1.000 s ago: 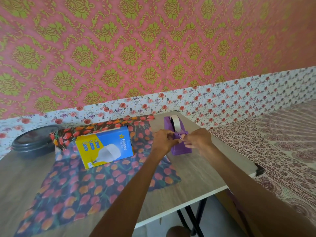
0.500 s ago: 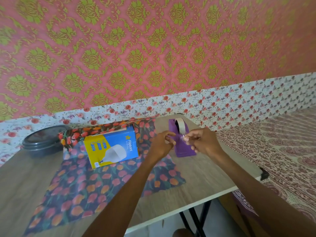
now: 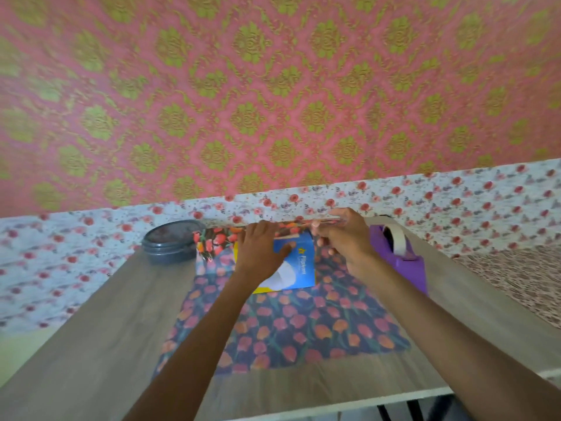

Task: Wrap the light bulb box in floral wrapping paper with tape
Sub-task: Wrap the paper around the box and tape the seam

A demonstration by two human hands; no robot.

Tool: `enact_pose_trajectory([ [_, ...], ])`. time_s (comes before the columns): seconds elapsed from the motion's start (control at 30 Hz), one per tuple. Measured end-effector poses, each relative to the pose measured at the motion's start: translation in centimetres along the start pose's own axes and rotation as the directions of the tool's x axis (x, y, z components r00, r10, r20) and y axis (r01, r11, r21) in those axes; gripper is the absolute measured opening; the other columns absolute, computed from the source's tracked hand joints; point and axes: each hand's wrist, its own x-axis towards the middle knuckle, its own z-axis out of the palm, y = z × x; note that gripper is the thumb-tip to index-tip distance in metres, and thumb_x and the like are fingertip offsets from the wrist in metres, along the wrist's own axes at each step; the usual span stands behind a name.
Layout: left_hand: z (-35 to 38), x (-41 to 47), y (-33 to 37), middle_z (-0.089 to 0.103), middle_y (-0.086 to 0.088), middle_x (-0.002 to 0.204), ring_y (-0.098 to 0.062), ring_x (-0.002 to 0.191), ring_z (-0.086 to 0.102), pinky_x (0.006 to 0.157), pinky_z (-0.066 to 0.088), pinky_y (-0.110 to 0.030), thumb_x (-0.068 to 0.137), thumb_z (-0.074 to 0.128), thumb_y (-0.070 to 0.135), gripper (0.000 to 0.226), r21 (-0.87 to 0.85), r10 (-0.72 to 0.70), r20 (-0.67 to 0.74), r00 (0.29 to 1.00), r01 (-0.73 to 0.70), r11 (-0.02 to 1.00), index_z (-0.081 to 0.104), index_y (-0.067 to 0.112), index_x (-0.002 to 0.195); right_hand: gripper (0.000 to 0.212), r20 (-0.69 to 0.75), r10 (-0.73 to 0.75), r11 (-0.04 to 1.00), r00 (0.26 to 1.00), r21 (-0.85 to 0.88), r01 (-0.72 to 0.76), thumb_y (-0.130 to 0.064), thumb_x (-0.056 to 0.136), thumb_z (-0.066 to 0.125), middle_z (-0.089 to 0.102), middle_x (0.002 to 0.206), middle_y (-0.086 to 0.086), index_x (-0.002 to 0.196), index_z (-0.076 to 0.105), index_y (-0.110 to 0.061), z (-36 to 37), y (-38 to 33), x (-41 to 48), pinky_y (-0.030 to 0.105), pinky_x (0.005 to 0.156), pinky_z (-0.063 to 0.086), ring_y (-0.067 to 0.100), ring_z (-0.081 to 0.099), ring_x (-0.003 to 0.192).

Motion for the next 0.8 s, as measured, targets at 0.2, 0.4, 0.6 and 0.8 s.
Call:
enact_pose_trajectory([
  [0.2,1.0,-0.2,1.1,0.042,-0.003,0.14,-0.032,0.133,0.032,0.108,0.023,-0.05,0.097,0.046,0.051,0.041,0.043,0.001,0.045,0.999,-0.003,0.999,0.052,0.036,0.135,0.04,-0.028,0.078,0.99,0.997,-0.115,-0.081,-0.008,0.082,0.076,0.066,0.071,0.012,0.111,0.049,-0.009,3.9,0.0,3.9,0.024,0.041,0.04,0.015,0.057,0.046],
  [0.4,1.5,-0.8,1.4,0.056,-0.007,0.126,-0.04,0.12,0.048,0.1,0.035,-0.061,0.096,0.056,0.042,0.027,0.045,0.007,-0.111,0.994,-0.002,0.999,0.067,0.036,0.119,0.01,-0.117,0.202,0.924,0.972,-0.305,-0.229,0.002,0.075,0.077,0.066,0.062,0.017,0.08,0.071,0.009,4.4,1.0,6.6,0.016,0.034,0.037,0.012,0.047,0.031],
  [0.6,1.9,-0.5,1.2,0.06,-0.004,0.122,-0.039,0.115,0.052,0.1,0.036,-0.06,0.092,0.063,0.039,0.023,-0.018,-0.021,-0.145,0.989,0.019,1.0,0.071,0.036,0.113,0.015,-0.049,0.349,0.832,0.936,-0.443,-0.334,-0.005,0.084,0.073,0.057,0.056,0.009,0.072,0.066,0.0,5.0,1.4,8.6,0.014,0.03,0.027,0.008,0.04,0.026],
  [0.8,1.7,-0.4,1.2,0.061,0.002,0.122,-0.033,0.115,0.051,0.105,0.031,-0.054,0.094,0.059,0.041,0.026,-0.096,-0.047,-0.122,0.991,0.035,0.995,0.068,0.04,0.119,0.015,-0.038,0.383,0.789,0.923,-0.505,-0.349,-0.002,0.087,0.069,0.057,0.049,0.007,0.073,0.065,0.002,5.4,1.0,9.4,0.014,0.031,0.037,0.006,0.047,0.027],
])
